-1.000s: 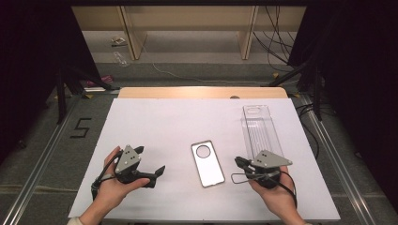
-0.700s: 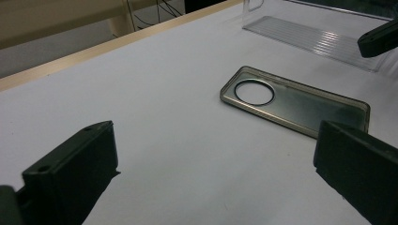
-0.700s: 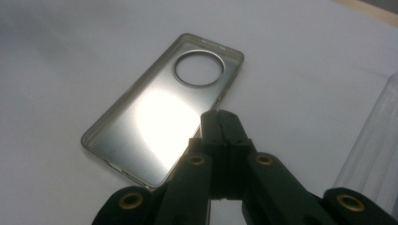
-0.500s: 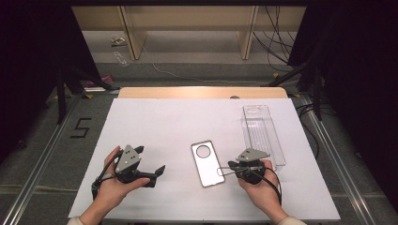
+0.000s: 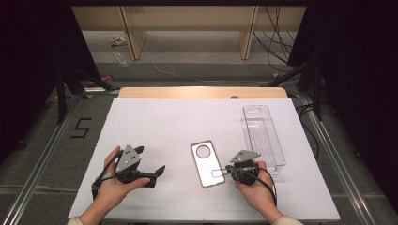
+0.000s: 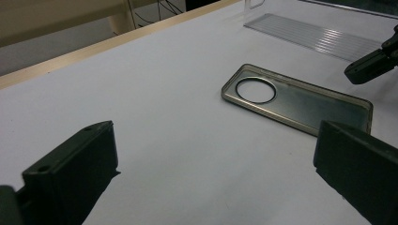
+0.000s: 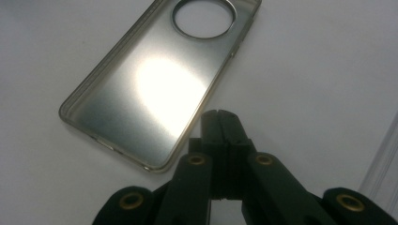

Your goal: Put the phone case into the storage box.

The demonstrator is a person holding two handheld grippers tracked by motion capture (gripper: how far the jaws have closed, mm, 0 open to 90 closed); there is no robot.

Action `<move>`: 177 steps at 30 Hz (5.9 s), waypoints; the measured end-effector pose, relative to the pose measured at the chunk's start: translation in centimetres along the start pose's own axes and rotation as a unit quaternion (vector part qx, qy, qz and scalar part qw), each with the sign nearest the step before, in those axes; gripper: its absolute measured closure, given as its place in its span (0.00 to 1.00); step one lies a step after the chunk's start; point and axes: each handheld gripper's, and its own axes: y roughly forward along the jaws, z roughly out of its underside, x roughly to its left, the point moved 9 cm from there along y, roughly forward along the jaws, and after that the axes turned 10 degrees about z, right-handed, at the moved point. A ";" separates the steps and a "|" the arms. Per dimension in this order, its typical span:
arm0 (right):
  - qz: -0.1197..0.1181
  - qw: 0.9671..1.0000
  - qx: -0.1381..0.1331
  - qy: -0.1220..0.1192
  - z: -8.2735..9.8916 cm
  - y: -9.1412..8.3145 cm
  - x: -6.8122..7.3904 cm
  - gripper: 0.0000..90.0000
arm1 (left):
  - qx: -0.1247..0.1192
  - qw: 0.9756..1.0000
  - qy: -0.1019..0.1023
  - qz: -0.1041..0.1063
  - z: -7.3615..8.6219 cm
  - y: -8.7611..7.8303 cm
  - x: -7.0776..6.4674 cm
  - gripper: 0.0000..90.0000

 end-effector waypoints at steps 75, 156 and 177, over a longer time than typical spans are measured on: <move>0.014 0.999 -0.023 -0.031 -1.2 0.0 1.4 0.75 | 0.001 1.000 -0.003 0.000 0.1 0.0 0.1 0.00; -0.050 0.906 0.091 -0.410 -2.6 1.2 7.1 0.32 | 0.001 1.000 -0.004 0.004 0.0 0.2 0.1 0.00; -0.051 0.902 0.096 -0.417 -2.7 1.6 7.1 0.37 | 0.000 1.000 -0.003 0.004 0.0 0.2 0.1 0.00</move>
